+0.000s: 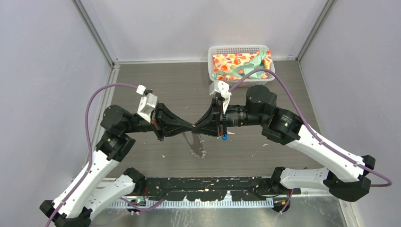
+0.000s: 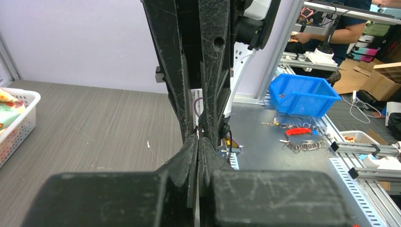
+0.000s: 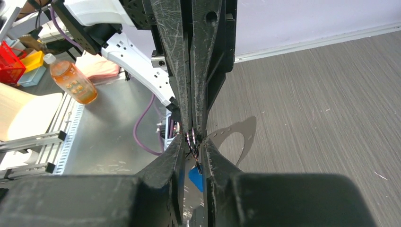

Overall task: Put the keys on the keyring
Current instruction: Adjust the key on the keyring.

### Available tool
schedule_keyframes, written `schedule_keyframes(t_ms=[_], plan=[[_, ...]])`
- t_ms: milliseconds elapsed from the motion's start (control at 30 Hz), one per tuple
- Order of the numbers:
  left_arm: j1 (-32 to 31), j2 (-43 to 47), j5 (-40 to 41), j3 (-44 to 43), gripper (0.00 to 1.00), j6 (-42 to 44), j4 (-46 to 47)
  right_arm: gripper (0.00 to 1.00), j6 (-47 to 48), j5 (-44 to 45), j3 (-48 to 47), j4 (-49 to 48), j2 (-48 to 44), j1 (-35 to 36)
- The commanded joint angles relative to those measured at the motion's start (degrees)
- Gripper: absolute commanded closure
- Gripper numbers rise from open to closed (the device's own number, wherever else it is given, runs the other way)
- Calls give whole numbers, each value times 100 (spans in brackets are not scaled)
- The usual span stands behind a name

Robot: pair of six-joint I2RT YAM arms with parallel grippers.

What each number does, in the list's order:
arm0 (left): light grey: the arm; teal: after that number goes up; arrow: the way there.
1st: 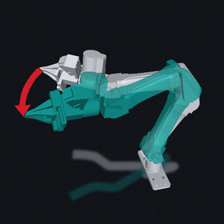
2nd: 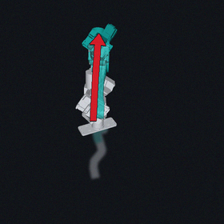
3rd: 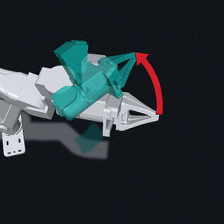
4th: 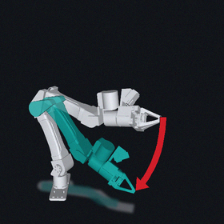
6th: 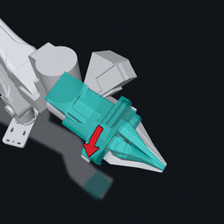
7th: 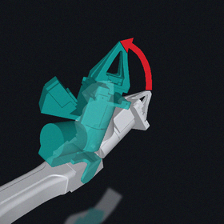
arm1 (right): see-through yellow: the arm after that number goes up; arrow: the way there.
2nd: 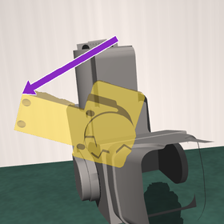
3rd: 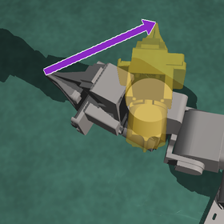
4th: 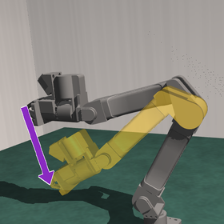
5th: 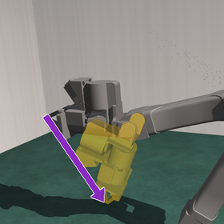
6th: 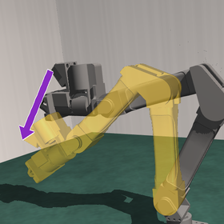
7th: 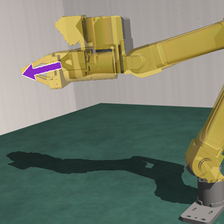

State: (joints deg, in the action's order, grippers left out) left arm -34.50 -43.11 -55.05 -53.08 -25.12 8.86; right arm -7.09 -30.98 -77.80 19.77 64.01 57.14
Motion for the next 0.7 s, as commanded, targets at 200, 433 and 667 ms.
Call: schedule_keyframes(t_ms=[200,433,667], plan=[[-23,90,156,-190,100,43,107,81,-110,274,-23,-309,-406,-51],[-28,84,179,-229,100,33,41,58,-143,495,65,-473,-611,-50],[-26,75,209,-224,100,35,63,58,-137,306,-134,-220,-411,-46]])
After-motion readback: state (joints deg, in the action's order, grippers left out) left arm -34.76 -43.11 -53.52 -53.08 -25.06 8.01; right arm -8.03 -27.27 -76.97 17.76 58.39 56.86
